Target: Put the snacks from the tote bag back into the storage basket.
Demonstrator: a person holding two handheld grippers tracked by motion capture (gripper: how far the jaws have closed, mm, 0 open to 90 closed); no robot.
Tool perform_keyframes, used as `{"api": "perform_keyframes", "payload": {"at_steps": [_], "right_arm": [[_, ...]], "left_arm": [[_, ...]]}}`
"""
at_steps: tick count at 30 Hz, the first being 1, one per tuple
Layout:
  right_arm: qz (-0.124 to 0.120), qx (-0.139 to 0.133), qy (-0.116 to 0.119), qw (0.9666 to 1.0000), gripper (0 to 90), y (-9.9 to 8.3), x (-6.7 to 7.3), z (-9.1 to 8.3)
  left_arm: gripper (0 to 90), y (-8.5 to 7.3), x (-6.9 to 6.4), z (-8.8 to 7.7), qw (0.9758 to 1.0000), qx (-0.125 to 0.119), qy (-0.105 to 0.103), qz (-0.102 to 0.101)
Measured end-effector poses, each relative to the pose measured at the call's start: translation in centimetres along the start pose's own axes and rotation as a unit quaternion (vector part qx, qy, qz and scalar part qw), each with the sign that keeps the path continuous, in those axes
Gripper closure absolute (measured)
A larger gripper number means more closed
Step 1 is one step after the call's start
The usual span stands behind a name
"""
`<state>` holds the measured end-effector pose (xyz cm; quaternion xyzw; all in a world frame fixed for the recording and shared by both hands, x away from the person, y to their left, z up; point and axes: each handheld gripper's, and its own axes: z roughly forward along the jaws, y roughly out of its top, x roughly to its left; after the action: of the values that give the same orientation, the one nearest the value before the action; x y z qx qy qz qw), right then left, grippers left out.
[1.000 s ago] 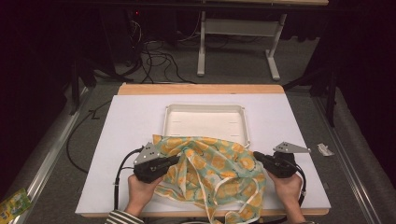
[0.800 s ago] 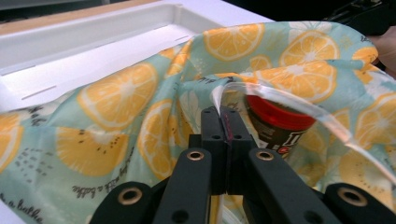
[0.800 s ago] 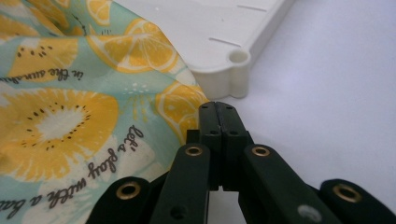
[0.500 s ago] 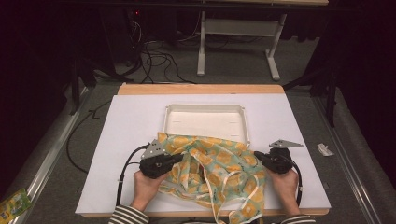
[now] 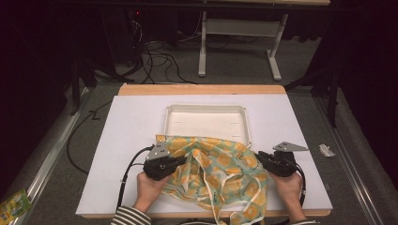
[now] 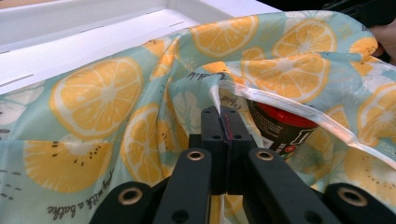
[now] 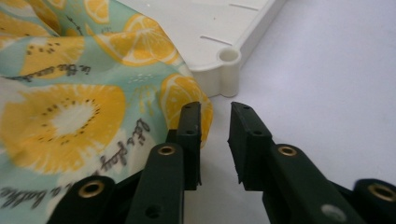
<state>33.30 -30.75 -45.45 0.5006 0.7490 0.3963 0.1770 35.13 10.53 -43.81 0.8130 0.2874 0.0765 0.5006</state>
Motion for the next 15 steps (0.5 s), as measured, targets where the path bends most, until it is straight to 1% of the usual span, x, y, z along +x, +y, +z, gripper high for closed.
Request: {"api": "perform_keyframes", "payload": {"at_steps": [1, 2, 3, 8, 9, 10, 13, 14, 15], "right_arm": [[-0.009, -0.007, -0.001, 0.9999, 70.2, 0.0, 0.1, -0.7], [-0.009, -0.007, -0.001, 0.9999, 70.2, 0.0, 0.1, -0.7], [-0.009, -0.01, -0.003, 0.9999, 69.1, 0.0, 0.3, -1.1], [-0.02, -0.044, 0.003, 0.9988, 66.2, 0.1, 1.2, -3.2], [-0.028, -0.053, 0.012, 0.9981, 64.8, 0.1, 1.9, -3.9], [-0.028, -0.053, 0.012, 0.9981, 64.8, 0.1, 1.9, -3.9], [-0.045, -0.058, 0.025, 0.997, 62.4, 0.0, 3.1, -4.6], [-0.047, -0.059, 0.035, 0.9966, 61.5, 0.0, 3.6, -4.9], [-0.054, -0.062, 0.049, 0.9954, 60.0, -0.1, 4.3, -5.2]], "left_arm": [[90.0, 0.0, -0.1, 0.0, 1.0, 0.0, -0.001, 0.0], [90.0, 0.0, -0.1, 0.0, 1.0, 0.0, -0.001, 0.0], [90.0, 0.0, -0.1, 0.0, 1.0, -0.001, -0.001, 0.0], [90.0, 0.0, -0.2, -0.1, 1.0, -0.003, -0.002, 0.002], [90.0, 0.0, -0.2, -0.1, 1.0, -0.003, -0.003, 0.002], [90.0, 0.0, -0.2, -0.1, 1.0, -0.004, -0.003, 0.002], [90.0, 0.0, -0.2, -0.1, 1.0, -0.004, -0.003, 0.001], [90.0, 0.0, -0.3, -0.1, 1.0, -0.005, -0.003, 0.002], [90.0, 0.0, -0.3, -0.1, 1.0, -0.006, -0.003, 0.002]]}}
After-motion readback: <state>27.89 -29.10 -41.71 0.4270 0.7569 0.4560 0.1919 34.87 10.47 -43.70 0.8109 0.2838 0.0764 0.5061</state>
